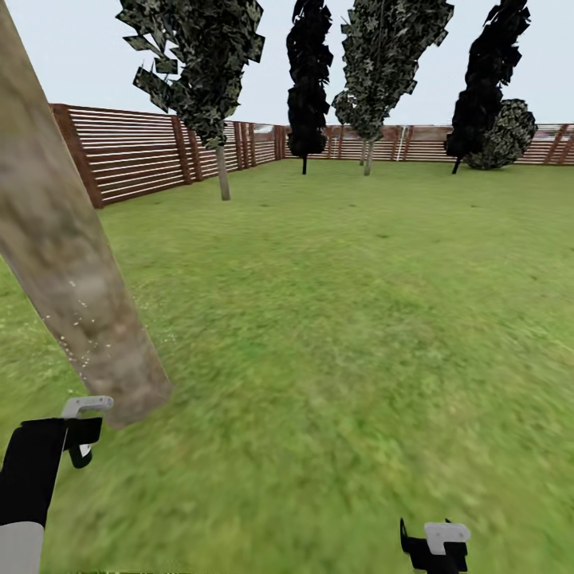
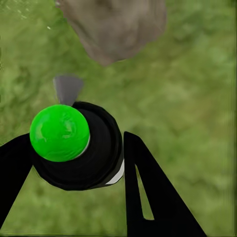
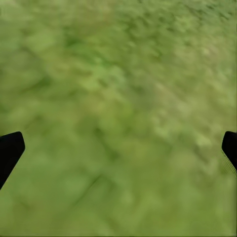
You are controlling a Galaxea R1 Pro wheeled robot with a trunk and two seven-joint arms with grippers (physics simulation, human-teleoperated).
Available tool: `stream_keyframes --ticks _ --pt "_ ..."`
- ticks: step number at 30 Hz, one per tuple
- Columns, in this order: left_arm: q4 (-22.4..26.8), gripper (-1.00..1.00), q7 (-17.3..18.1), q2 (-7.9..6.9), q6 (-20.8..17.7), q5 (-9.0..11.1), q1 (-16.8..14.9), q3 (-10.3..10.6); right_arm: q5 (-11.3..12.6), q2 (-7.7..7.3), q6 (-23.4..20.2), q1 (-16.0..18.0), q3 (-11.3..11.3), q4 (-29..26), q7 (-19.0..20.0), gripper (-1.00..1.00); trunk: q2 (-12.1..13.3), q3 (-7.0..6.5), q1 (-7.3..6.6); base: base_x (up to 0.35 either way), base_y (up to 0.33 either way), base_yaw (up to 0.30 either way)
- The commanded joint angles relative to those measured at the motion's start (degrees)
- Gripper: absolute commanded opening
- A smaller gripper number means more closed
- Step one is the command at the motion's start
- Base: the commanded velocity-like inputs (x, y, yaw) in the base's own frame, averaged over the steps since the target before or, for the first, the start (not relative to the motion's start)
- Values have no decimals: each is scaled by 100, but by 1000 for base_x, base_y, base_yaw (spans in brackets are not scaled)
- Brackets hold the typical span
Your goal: In the garden, pick up the pesticide atomizer on the floor and spray pesticide onto both trees until each tree trunk is fully covered.
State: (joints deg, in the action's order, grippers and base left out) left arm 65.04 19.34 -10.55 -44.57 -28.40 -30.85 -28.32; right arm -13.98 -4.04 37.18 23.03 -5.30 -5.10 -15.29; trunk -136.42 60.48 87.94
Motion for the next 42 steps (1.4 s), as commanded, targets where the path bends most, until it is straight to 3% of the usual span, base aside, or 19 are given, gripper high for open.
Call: stream_keyframes --ticks 1,11,17,20,24,27,28,30,32,34,42 --pt "5 -100 -1 3 1 -1 0 1 0 0 0 0 1 0 0 100 0 0 0 28 -268 268" --pt "-1 -100 -1 9 1 -6 0 2 0 7 0 0 2 5 0 100 0 0 0 86 -271 276" --pt "-438 -100 -1 -7 53 53 -20 -2 0 0 0 0 2 6 0 100 0 0 0 212 -210 277" --pt "-597 -100 -9 4 732 65 -10 -552 0 0 0 0 2 7 0 100 0 0 0 289 -114 276" --pt "-796 -100 -75 80 1079 61 -20 -644 0 0 0 0 2 7 0 100 0 0 0 84 -22 162" --pt "-1665 -100 -535 113 1105 72 -180 -617 0 0 0 0 2 6 0 100 0 0 0 6 -2 15" --pt "-1817 -100 -603 165 1107 78 -403 -615 0 0 0 0 2 1 0 100 0 0 0 1 0 1" --pt "-1854 -100 -630 223 1102 63 -617 -610 0 0 5 0 2 0 0 100 0 0 0 0 0 0" --pt "-1808 -100 -656 191 1091 57 -766 -606 0 0 1 0 2 0 0 100 0 0 0 0 0 0" --pt "-1787 -100 -651 163 1042 37 -1196 -605 0 0 1 0 0 0 0 100 0 0 0 0 0 0" --pt "-1786 -100 -581 201 1119 61 -1224 -585 0 -11 5 0 -6 0 -6 100 0 0 0 21 -21 117"
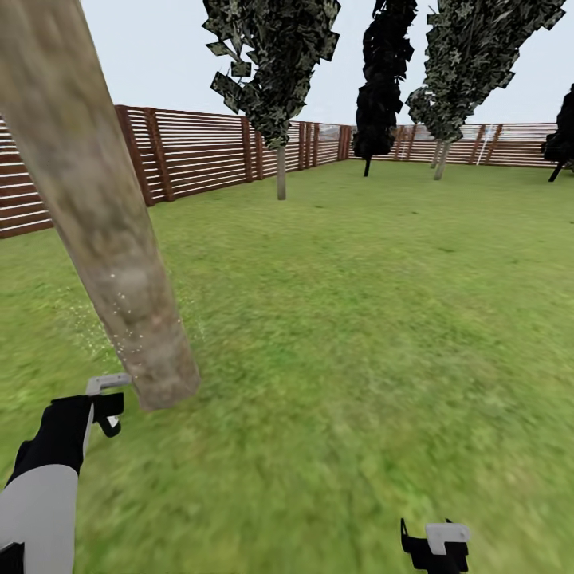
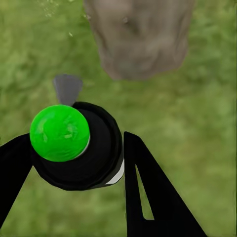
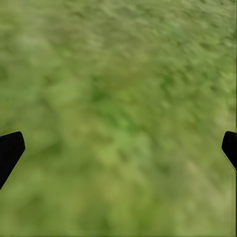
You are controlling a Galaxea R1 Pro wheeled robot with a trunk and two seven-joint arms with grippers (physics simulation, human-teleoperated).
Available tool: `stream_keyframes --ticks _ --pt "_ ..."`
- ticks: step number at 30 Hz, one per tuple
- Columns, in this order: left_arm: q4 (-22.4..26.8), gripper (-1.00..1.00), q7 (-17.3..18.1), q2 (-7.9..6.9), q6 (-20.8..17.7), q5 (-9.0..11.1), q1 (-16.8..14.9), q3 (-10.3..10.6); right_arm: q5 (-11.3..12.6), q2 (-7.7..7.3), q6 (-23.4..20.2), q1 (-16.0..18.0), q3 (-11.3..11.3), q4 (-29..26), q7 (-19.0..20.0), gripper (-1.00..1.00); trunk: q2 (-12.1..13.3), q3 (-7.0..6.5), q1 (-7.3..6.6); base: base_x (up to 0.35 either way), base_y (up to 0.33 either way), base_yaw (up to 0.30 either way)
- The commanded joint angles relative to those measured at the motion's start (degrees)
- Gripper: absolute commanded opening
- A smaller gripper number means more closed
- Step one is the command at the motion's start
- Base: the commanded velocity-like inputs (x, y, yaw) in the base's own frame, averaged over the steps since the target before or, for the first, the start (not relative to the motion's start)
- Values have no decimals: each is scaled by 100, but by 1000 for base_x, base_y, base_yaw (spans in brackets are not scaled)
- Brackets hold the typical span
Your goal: In the garden, pick up the pesticide atomizer on the floor and spray pesticide onto both trees until each tree trunk is fully covered.
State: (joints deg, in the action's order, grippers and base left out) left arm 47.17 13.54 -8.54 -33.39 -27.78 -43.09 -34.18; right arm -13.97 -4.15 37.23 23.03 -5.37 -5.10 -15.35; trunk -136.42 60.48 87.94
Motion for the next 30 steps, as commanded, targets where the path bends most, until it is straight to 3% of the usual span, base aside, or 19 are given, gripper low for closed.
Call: stream_keyframes --ticks 1,17,21,25,30 --pt "2 -100 -17 1 1 0 -5 -4 -1 -1 1 0 1 0 -2 100 0 0 0 154 -194 11" --pt "-101 -100 -90 -13 -18 -34 27 -76 8 10 3 0 1 0 -12 100 0 0 0 107 -249 48" --pt "-106 -100 -97 166 -27 -35 28 -64 8 11 3 0 1 0 -12 100 0 0 0 188 -231 24" --pt "-145 -100 -118 -164 -22 -43 182 -161 8 11 3 0 1 0 -12 100 0 0 0 223 -181 1" --pt "-147 -100 -132 -134 -27 -46 215 -143 8 11 3 0 1 0 -12 100 0 0 0 235 -172 60"
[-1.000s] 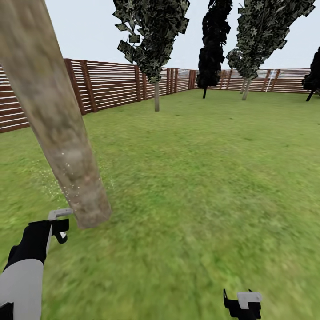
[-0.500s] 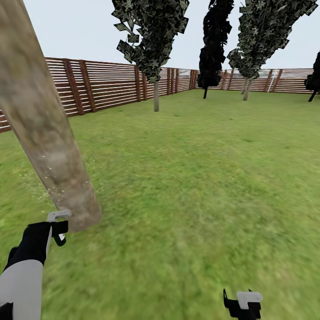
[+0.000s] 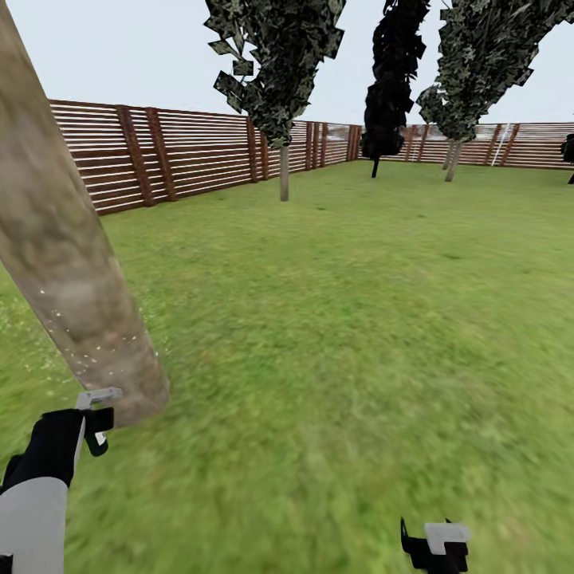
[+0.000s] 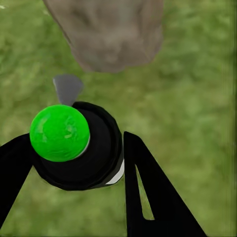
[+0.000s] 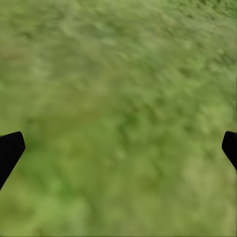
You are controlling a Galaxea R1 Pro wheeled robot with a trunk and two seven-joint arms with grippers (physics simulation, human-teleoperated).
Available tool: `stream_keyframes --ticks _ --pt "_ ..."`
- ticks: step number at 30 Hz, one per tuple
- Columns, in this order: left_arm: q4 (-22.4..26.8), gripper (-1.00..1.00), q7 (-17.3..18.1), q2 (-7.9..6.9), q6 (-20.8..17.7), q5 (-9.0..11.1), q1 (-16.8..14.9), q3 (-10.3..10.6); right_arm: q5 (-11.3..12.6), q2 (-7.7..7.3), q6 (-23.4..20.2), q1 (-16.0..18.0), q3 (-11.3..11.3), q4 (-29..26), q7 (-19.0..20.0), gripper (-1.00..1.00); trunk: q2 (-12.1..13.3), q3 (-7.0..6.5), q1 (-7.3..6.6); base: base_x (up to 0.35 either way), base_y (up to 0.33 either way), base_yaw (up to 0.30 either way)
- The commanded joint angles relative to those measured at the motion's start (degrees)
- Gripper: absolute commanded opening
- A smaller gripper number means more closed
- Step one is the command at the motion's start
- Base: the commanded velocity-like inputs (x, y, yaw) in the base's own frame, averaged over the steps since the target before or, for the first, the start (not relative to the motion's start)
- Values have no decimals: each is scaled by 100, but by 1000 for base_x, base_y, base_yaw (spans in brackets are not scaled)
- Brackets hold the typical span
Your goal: In the garden, pick up the pesticide atomizer on the floor and spray pesticide onto both trees until each tree trunk is fully covered.
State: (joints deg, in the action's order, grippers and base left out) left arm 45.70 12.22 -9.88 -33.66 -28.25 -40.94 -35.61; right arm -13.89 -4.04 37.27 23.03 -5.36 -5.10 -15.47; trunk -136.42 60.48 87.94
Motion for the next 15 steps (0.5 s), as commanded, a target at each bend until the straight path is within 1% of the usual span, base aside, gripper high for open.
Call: stream_keyframes --ticks 1,3,5,6,7,8,10,11,13,15 --pt "-76 -100 -1 -32 0 8 77 -22 0 0 0 0 0 0 0 100 0 0 0 236 -172 243" --pt "-130 -100 -1 -78 7 12 256 -38 0 0 0 0 0 0 0 100 0 0 0 236 -171 260" --pt "-137 -100 -56 -105 8 6 298 -41 0 0 0 0 0 -1 0 100 0 0 0 236 -171 116" --pt "-145 -100 -230 -111 9 8 327 -40 0 0 0 0 0 0 0 100 0 0 0 234 -171 26" --pt "-147 -100 -366 -93 12 21 356 -35 0 0 0 0 0 0 0 100 0 0 0 233 -171 11" --pt "-148 -100 -424 -71 15 34 366 -32 0 0 0 0 0 0 0 100 0 0 0 233 -171 5" --pt "-122 -100 -468 -26 7 55 373 -12 0 0 0 0 0 0 0 100 0 0 0 233 -171 2" --pt "-94 -100 -479 51 2 62 345 3 0 0 0 0 0 -1 0 100 0 0 0 234 -171 0" --pt "-65 -100 -483 125 1 59 324 -12 0 0 0 0 0 -3 0 100 0 0 0 235 -171 58" --pt "-62 -100 -484 100 0 57 328 -41 0 0 0 0 0 -1 0 100 0 0 0 132 -84 210"
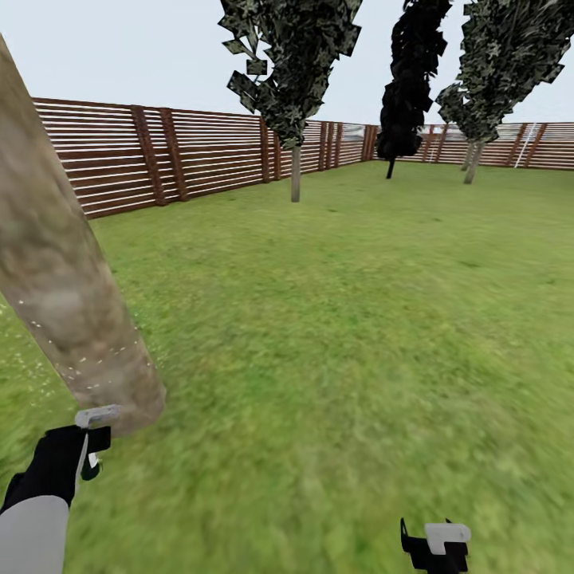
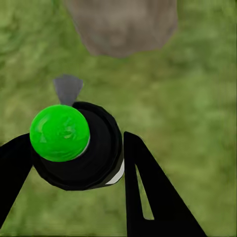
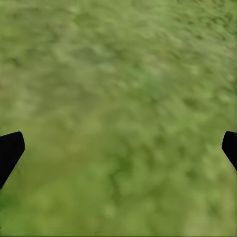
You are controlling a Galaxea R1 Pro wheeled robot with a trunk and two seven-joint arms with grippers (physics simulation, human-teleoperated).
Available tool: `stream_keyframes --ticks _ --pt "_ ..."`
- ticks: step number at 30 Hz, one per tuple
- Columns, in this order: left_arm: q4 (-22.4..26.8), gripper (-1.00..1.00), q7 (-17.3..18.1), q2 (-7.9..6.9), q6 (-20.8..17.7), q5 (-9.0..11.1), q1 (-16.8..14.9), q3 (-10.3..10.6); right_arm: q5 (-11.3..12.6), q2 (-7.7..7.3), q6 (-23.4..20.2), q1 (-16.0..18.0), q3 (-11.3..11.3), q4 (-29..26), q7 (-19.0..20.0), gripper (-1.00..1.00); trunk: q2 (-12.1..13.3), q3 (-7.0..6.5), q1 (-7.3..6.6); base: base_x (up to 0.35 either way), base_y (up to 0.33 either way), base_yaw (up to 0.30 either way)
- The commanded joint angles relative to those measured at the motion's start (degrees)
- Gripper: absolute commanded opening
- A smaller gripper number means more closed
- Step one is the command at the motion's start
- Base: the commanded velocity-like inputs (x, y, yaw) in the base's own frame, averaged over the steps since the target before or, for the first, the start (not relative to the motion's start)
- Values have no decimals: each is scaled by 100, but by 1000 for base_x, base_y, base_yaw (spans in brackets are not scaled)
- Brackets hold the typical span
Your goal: In the garden, pick up the pesticide atomizer on the floor and spray pesticide onto both trees until each tree trunk is fully covered.
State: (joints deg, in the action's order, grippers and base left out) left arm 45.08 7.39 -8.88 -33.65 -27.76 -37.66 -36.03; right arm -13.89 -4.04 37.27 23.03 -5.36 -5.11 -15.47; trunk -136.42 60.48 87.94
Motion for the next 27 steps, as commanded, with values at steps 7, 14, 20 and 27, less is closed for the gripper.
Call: stream_keyframes --ticks 7,14,20,27 --pt "-9 -100 -5 13 17 5 65 -153 -3 0 0 0 6 1 0 100 0 0 0 7 -5 274" --pt "-46 -100 -9 56 166 14 65 -143 -7 2 0 0 9 1 0 100 0 0 0 55 -73 278" --pt "-113 -100 -9 60 280 19 65 -137 -9 5 -1 0 9 1 6 100 0 0 0 163 -225 217" --pt "-77 -100 -9 125 369 16 65 -128 -9 8 0 0 9 1 9 100 0 0 0 163 -231 7"
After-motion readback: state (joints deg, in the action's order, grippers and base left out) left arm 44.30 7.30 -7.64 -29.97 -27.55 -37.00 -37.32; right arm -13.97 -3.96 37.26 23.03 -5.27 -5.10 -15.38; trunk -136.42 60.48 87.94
